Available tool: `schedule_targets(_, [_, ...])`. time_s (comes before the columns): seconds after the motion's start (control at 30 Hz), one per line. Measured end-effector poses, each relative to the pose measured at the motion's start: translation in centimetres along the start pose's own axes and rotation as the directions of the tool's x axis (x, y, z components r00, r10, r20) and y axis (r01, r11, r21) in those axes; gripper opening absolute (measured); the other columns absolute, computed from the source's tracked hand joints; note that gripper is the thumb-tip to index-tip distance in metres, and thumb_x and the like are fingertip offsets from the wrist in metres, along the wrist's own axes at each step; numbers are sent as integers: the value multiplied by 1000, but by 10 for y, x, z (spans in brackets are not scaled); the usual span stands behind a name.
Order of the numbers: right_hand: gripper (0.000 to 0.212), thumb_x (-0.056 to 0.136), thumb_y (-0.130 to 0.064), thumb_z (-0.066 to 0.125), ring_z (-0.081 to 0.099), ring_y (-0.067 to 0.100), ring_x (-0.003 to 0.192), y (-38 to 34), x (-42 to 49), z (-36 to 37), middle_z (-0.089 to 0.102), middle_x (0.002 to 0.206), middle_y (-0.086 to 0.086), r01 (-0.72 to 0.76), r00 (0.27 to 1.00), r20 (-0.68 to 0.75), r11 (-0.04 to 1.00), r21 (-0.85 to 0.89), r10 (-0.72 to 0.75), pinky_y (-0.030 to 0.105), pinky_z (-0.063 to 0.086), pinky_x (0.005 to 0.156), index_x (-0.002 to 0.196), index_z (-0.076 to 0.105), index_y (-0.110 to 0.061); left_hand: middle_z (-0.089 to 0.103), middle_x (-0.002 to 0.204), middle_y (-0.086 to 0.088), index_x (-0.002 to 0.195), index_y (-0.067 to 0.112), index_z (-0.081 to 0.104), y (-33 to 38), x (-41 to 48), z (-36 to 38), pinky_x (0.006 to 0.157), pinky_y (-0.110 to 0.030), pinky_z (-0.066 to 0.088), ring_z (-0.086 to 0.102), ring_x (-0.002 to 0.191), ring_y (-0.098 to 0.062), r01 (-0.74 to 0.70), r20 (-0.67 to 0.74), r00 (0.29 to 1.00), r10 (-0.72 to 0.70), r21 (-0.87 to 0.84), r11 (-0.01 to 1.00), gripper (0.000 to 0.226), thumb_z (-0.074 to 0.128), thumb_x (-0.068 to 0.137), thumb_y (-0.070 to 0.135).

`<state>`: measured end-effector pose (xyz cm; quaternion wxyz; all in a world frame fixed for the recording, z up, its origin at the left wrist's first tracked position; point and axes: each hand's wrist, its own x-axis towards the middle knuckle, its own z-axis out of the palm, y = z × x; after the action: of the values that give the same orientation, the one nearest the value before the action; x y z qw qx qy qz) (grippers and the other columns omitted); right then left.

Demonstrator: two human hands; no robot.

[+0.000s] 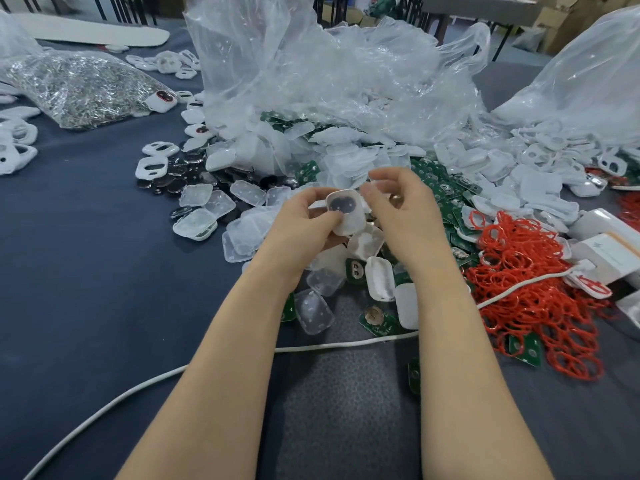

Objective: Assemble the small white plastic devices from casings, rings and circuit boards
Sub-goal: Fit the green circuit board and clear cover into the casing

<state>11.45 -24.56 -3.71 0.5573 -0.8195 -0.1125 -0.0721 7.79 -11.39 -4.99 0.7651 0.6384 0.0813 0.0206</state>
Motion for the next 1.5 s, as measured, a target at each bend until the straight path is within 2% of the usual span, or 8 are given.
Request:
schedule_targets(0.17, [6,89,-24,66,58,4,54,1,-2,-5,64,74,1,-111,983,149,994,-4,110,20,50,54,85,63,-28,72,76,4,98,18,61,1,0,0,65,-19,56,69,68,-5,-20,-10,1000,20,-22,1000,23,51,93,-2])
schedule_targets(0.3, [8,88,-22,65,57,14,66,1,-2,0,67,81,12,-100,984,134,989,-112,115,33,52,67,93,69,-17,73,77,4,98,22,62,0,0,0,69,-20,57,69,71,-6,-33,-7,999,33,11,999,23,53,93,1])
schedule_targets(0.63, [13,89,-31,63,56,9,57,-3,-4,2,63,70,1,-116,989,78,988,-102,125,28,49,59,81,65,-20,74,90,-5,108,22,61,-1,-1,1,79,-23,58,70,77,-10,-67,13,998,66,83,994,34,62,86,-4])
schedule_targets(0.7, [20,91,-38,59,57,6,66,-2,-2,-6,64,77,-7,-95,994,-58,986,-138,88,24,45,64,87,67,-20,73,86,-2,99,26,60,-2,0,1,75,-21,58,69,74,-9,-53,-28,998,55,72,996,36,59,86,-7])
schedule_targets(0.83, [19,94,-21,53,56,9,77,10,1,-38,59,85,-7,-227,919,-386,910,-346,82,20,37,67,101,69,-13,70,78,3,101,20,59,-3,5,-1,63,-17,56,67,71,-10,-2,-138,990,-2,-26,1000,33,58,85,-10])
schedule_targets(1.03, [36,84,-21,68,58,29,108,22,5,-41,64,116,10,-361,933,-204,793,-491,298,37,46,93,118,62,-11,63,91,-5,107,8,57,-3,8,0,65,-20,57,67,70,-10,29,-170,984,-58,-167,986,24,55,88,-7])
schedule_targets(1.37, [38,87,-41,62,52,32,116,21,7,-23,59,121,12,-356,933,-253,773,-525,257,43,44,97,116,61,-16,66,94,-6,100,13,54,-3,7,-1,64,-18,56,67,80,-14,22,-128,991,-42,-155,988,26,62,86,-8])
schedule_targets(1.5, [40,87,-33,65,51,31,116,25,10,-17,60,120,8,-358,931,-259,772,-526,256,47,42,98,121,54,-14,67,104,-12,99,14,53,-3,7,0,70,-22,58,70,94,-24,32,-124,991,-52,-155,987,28,62,86,-8])
